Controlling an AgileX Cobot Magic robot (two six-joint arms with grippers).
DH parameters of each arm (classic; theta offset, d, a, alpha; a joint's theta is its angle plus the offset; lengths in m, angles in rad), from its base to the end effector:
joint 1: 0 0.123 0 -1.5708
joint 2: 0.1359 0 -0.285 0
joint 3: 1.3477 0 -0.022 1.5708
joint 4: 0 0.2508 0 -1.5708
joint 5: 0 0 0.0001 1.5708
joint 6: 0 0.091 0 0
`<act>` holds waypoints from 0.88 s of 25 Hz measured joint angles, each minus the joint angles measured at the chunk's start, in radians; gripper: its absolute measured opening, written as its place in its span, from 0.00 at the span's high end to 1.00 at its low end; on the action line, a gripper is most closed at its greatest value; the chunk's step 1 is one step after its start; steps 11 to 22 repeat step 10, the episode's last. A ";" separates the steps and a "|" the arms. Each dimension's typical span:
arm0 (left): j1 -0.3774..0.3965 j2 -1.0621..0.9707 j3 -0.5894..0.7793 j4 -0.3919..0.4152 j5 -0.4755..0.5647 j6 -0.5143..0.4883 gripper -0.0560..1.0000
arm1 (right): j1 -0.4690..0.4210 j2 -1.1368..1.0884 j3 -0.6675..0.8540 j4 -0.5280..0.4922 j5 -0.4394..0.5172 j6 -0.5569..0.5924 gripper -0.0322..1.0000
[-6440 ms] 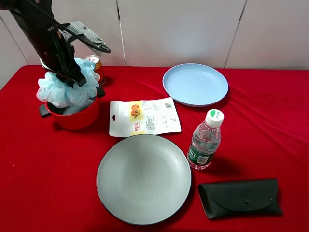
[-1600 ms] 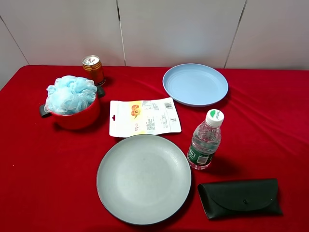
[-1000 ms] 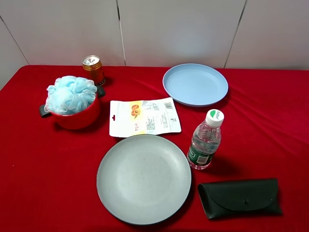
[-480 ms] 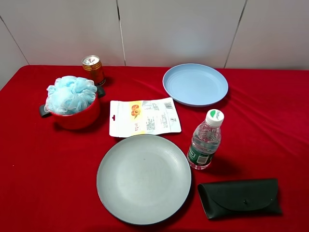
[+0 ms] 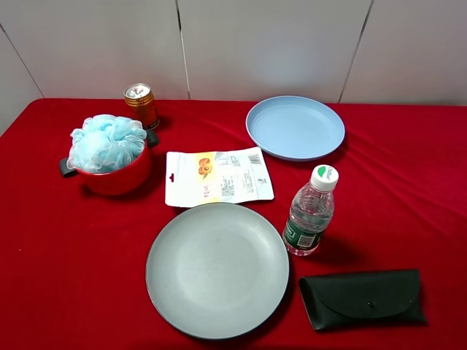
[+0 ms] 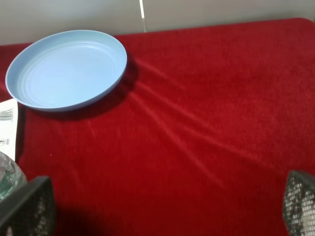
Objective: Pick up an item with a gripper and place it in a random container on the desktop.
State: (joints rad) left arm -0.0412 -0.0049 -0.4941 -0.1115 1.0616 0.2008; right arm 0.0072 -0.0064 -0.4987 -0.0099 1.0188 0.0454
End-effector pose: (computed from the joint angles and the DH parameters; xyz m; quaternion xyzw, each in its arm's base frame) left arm -0.0056 -0.0086 0.2760 0.1050 0.8459 -0.0141 0.5227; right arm -0.0040 -0.0008 0.2803 0.0162 0.8406 0.0093 0.5414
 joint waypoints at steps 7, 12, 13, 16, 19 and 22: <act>0.000 0.000 0.000 -0.001 0.000 0.000 0.01 | 0.000 0.000 0.000 0.000 0.000 0.000 0.30; 0.000 0.000 0.000 -0.001 0.000 0.000 0.01 | 0.000 0.000 0.000 0.000 0.000 0.000 0.30; 0.000 0.000 0.000 -0.001 0.000 0.000 0.01 | 0.000 0.000 0.000 0.000 0.000 0.000 0.30; 0.000 0.000 0.000 -0.001 0.000 0.000 0.01 | 0.000 0.000 0.000 0.000 0.000 0.000 0.30; 0.000 0.000 0.000 -0.001 0.000 0.000 0.01 | 0.000 0.000 0.000 0.000 0.000 0.000 0.30; 0.000 0.000 0.000 -0.001 0.000 0.000 0.01 | 0.000 0.000 0.000 0.000 0.000 0.000 0.30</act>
